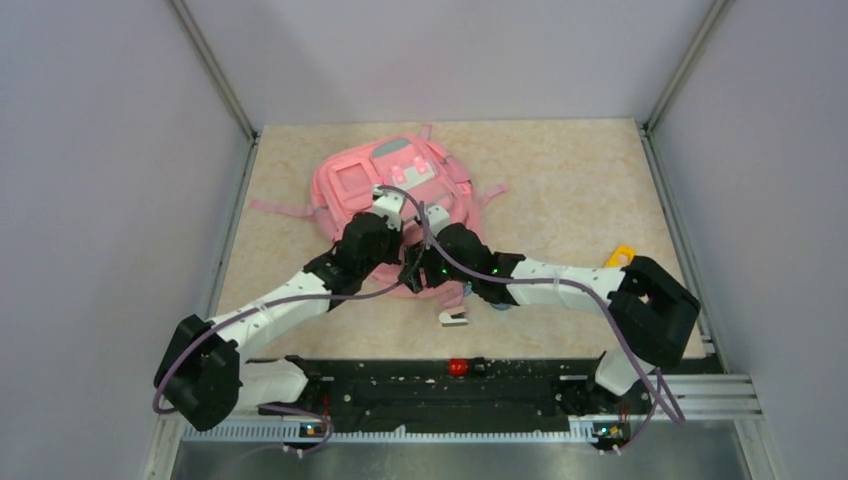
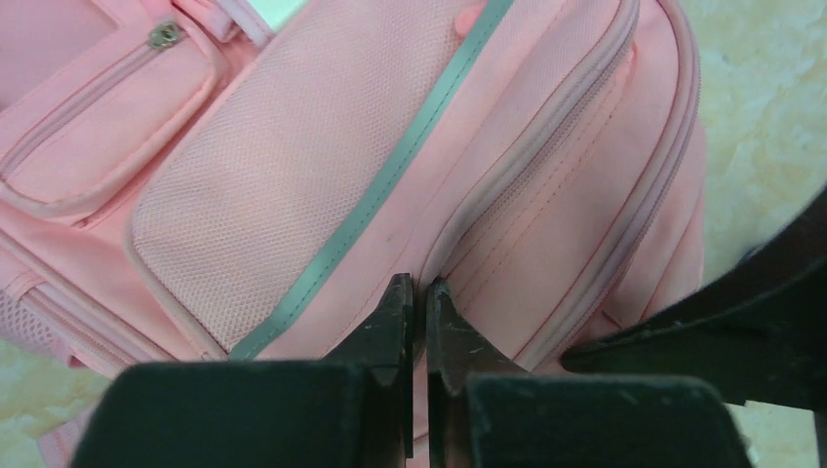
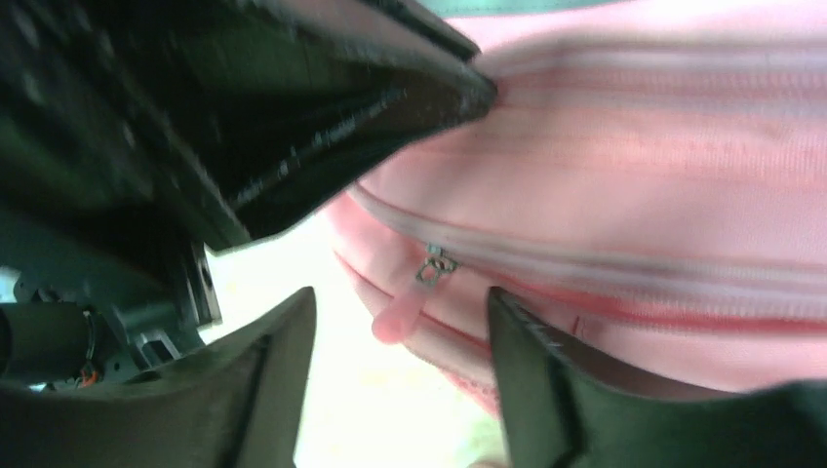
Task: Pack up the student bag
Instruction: Unzip the student bag at the center of the board, then pick up the personal item from the center of the board, then place the personal item in the student bag.
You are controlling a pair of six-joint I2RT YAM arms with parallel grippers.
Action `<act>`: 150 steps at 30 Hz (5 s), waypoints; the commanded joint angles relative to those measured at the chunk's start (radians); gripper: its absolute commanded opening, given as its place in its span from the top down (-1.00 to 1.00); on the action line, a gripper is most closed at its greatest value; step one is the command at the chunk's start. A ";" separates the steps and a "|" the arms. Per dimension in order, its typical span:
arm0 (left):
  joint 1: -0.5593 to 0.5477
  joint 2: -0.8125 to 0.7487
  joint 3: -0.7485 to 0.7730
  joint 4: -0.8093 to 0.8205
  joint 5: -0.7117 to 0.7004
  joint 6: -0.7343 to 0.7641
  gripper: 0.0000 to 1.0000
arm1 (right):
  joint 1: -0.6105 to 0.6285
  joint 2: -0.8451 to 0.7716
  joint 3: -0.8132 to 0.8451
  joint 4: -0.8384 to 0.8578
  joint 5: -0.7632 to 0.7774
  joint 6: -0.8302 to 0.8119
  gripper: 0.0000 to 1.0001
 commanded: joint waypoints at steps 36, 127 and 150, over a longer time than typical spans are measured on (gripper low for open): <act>0.094 -0.231 -0.085 0.132 -0.059 -0.181 1.00 | -0.202 -0.251 -0.121 -0.646 0.189 -0.048 -0.84; 0.155 -0.208 0.003 0.058 0.036 -0.197 1.00 | -0.244 -0.051 -0.321 0.659 -0.055 -0.197 -0.73; 0.162 -0.180 -0.027 0.074 0.100 -0.212 1.00 | 0.179 -0.003 0.018 0.079 0.404 -0.002 -0.22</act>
